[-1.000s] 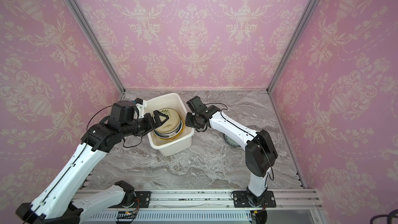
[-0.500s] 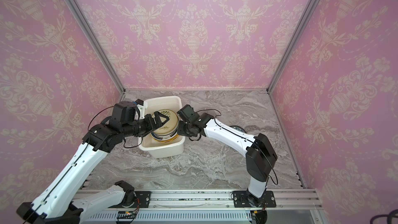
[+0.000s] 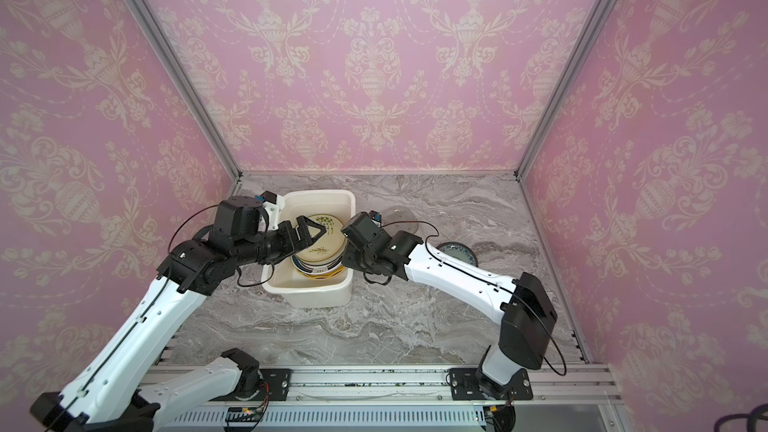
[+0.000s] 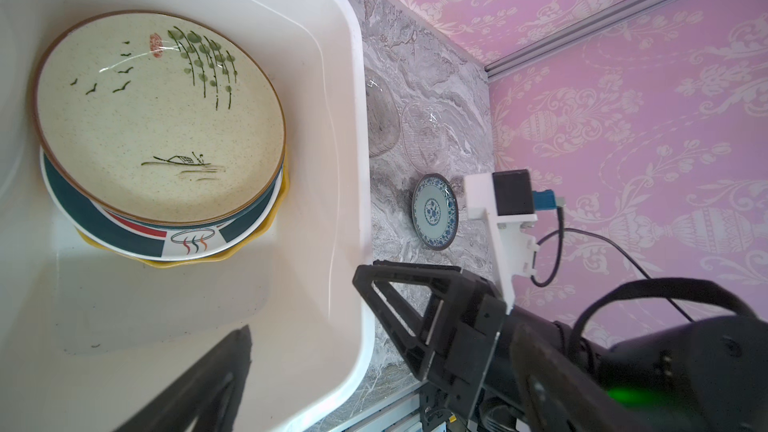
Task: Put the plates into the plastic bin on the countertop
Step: 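Swing the left gripper toward the blue-floral plate while the right draws back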
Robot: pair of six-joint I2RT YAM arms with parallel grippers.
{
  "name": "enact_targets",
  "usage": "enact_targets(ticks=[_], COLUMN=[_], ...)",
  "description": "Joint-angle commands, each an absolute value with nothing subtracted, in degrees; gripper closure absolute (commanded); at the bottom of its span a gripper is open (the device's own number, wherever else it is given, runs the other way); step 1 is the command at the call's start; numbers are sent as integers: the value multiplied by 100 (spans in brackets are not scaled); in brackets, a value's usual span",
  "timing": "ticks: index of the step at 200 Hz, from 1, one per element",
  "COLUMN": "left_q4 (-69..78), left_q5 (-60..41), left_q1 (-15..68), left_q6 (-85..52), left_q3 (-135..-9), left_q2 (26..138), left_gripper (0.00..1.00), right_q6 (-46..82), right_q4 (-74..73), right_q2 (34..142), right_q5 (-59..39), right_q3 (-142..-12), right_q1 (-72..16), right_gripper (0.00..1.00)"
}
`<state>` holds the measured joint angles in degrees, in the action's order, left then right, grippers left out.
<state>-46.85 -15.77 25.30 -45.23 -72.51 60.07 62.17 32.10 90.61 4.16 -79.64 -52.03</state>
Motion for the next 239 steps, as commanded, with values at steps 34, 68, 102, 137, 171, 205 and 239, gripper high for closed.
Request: enact_targets(ticks=[34, 68, 102, 137, 171, 205, 239], left_q4=[-5092, -5241, -5306, -5476, -5490, -5321, -4863], left_q5=[-1160, -361, 211, 735, 963, 1221, 1110], left_q1=[3006, 4093, 4933, 5516, 5925, 6292, 6456], left_q6=[-3442, -2647, -2082, -1701, -1481, -1108, -846], left_q3=[-8015, -8606, -8938, -9187, -9272, -9264, -9187], left_q2=[6218, 6763, 7291, 7715, 7936, 8048, 8121], left_gripper=[1, 1, 1, 1, 1, 1, 1], right_q6=[6056, 5960, 5915, 5818, 5720, 5569, 5078], right_q4=[3406, 3382, 3585, 3573, 3351, 3072, 3252], right_q2=[8029, 7246, 6464, 5826, 5848, 6402, 7230], right_q5=[545, 156, -293, -675, -1189, -1720, -1786], right_q3=[-7513, -6677, -5708, -4955, -4659, -4867, -5537], right_q1=[-4477, -3583, -2461, -1330, -409, 121, 271], right_gripper=[48, 47, 46, 46, 47, 47, 45])
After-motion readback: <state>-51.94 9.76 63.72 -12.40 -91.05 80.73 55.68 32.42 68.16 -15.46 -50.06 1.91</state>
